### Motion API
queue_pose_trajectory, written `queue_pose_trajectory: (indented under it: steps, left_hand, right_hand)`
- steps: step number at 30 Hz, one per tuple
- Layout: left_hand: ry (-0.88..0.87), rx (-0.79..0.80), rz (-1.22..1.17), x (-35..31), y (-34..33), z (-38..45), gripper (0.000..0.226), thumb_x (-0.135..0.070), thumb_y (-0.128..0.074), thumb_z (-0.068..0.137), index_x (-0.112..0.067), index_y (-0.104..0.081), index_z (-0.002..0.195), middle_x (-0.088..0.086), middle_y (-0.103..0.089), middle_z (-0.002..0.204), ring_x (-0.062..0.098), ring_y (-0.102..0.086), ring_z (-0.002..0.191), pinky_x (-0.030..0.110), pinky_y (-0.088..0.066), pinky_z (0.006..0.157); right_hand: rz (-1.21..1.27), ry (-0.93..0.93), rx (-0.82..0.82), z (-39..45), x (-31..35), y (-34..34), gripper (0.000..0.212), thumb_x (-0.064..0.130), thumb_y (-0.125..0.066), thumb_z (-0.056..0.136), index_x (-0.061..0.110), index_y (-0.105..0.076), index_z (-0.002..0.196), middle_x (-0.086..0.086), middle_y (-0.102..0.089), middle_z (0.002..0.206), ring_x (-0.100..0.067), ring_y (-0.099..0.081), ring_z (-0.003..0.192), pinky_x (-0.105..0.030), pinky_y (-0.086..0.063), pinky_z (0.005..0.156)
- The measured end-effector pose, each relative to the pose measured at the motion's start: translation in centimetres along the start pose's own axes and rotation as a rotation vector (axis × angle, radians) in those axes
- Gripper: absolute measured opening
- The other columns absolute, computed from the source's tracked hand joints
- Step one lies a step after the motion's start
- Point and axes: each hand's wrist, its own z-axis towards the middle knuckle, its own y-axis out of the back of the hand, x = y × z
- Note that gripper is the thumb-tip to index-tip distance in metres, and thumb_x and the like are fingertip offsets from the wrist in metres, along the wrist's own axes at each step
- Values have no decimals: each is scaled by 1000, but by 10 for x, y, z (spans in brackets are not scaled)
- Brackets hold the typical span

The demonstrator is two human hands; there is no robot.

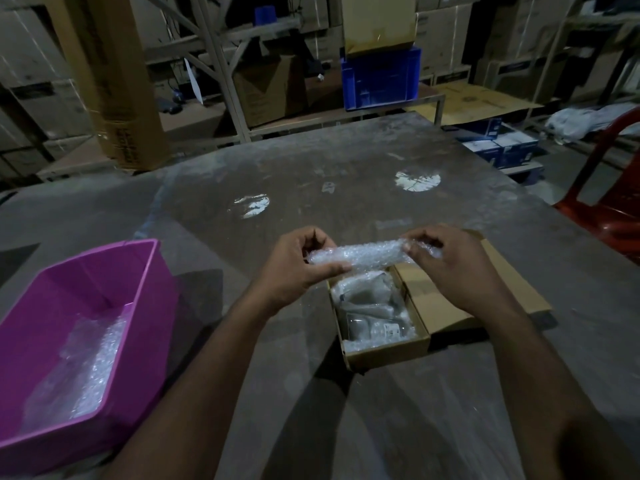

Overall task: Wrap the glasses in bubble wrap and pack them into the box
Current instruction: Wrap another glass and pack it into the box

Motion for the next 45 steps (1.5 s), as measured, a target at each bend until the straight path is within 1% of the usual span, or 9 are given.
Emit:
queue_pose_trajectory:
  steps: [5, 8, 13, 20, 26, 30, 36, 41, 45]
  left_hand:
    - [-19, -130, 392, 15, 2, 0, 27, -33, -86, 79, -28, -63, 92, -13, -65, 81, -1, -58, 73, 21, -48, 65]
    - [-26, -186, 409, 18, -1, 0, 20, -28, -83, 82, -26, -67, 93, -12, -69, 91, 4, -63, 88, 30, -54, 75]
    - [9, -236, 362, 34, -15, 14, 23, -17, -83, 78, -22, -62, 85, -5, -65, 86, 11, -62, 78, 38, -55, 71]
    - [42, -104, 440, 55, -27, 32, 31, -16, -83, 76, -34, -58, 68, -7, -66, 82, 12, -66, 76, 44, -57, 75]
    - [53, -15, 606, 61, -29, 33, 21, -23, -80, 81, -33, -61, 81, -9, -65, 90, 11, -62, 82, 37, -55, 72]
    - [82, 2, 762, 61, -30, 31, 17, -23, -76, 82, -33, -63, 76, -14, -66, 87, 11, -58, 94, 29, -45, 69]
    - [26, 111, 888, 58, -32, 29, 19, -15, -63, 84, -25, -78, 90, -5, -76, 98, 19, -61, 102, 29, -45, 77]
    - [3, 173, 926, 61, -29, 30, 25, -19, -57, 83, -19, -81, 91, 2, -77, 99, 27, -62, 102, 34, -52, 82]
    - [-44, 190, 1073, 60, -31, 31, 30, -34, -56, 89, -13, -77, 88, 8, -73, 99, 30, -60, 100, 32, -43, 79]
  right_hand:
    - [14, 24, 100, 1, 1, -3, 20, 18, -65, 97, 34, -70, 108, 20, -65, 109, 9, -56, 102, -13, -42, 83]
    - [28, 6, 128, -3, 0, -6, 19, 17, -68, 94, 34, -72, 103, 17, -65, 105, 5, -57, 99, -20, -45, 83]
    - [13, 3, 247, -20, 3, -18, 22, 16, -70, 91, 34, -75, 102, 18, -65, 101, 3, -60, 97, -24, -50, 80]
    - [-4, -35, 312, -37, 9, -39, 45, 18, -68, 92, 27, -60, 136, 16, -61, 96, 3, -57, 90, -17, -45, 73]
    - [-59, -50, 452, -42, 17, -63, 42, 26, -58, 100, 25, -56, 142, 5, -61, 130, -7, -57, 116, -27, -49, 94]
    - [-72, -45, 510, -41, 21, -74, 43, 25, -55, 101, 24, -55, 143, 3, -60, 132, -10, -57, 119, -30, -48, 99]
    - [-102, -81, 537, -43, 23, -83, 30, 26, -54, 99, 15, -66, 124, -6, -62, 116, -20, -61, 106, -45, -50, 95]
    - [-163, -66, 602, -43, 27, -85, 33, 30, -53, 99, 20, -64, 128, -3, -54, 120, -20, -57, 108, -42, -50, 95]
    - [-240, -82, 620, -39, 29, -87, 22, 33, -51, 97, 19, -67, 101, -3, -49, 109, -17, -55, 98, -44, -52, 88]
